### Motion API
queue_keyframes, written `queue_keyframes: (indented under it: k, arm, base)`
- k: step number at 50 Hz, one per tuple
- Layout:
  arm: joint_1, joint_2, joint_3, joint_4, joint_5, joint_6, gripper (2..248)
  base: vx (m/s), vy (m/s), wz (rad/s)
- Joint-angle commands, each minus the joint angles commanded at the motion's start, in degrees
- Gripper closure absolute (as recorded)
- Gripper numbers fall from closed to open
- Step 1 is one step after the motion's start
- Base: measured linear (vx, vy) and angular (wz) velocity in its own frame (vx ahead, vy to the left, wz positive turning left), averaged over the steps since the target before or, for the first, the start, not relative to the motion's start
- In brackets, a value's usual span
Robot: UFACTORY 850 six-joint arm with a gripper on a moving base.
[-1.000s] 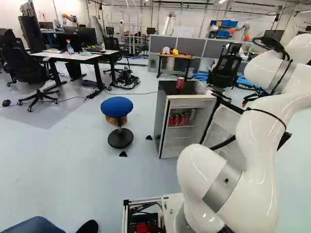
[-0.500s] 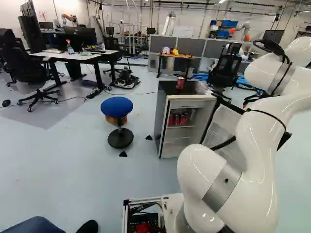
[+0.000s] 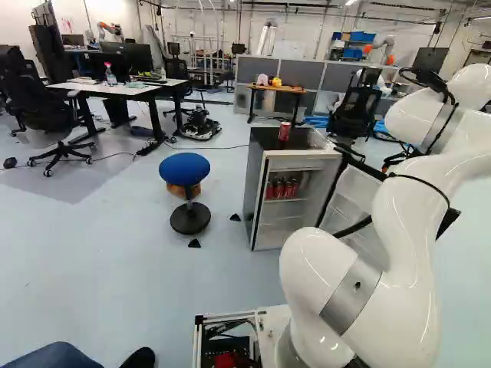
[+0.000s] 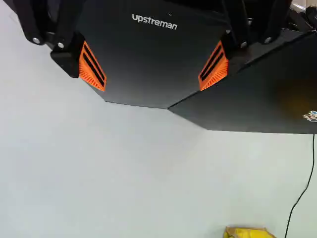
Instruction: Grab a drink from the fridge
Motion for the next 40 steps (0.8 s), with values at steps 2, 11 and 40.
queue_keyframes:
  k: [2,11,40]
  arm:
    - [0.0,0.1,0.2,0.0,0.0,0.0,3]
    - [-0.2,0.9,1.4,0.0,0.0,0.0,3]
    - [-0.8,3.6,5.8,0.0,0.0,0.0,3]
  base:
    - [0.000,0.000,0.000]
    - [0.000,0.000,0.000]
    - [0.000,0.000,0.000]
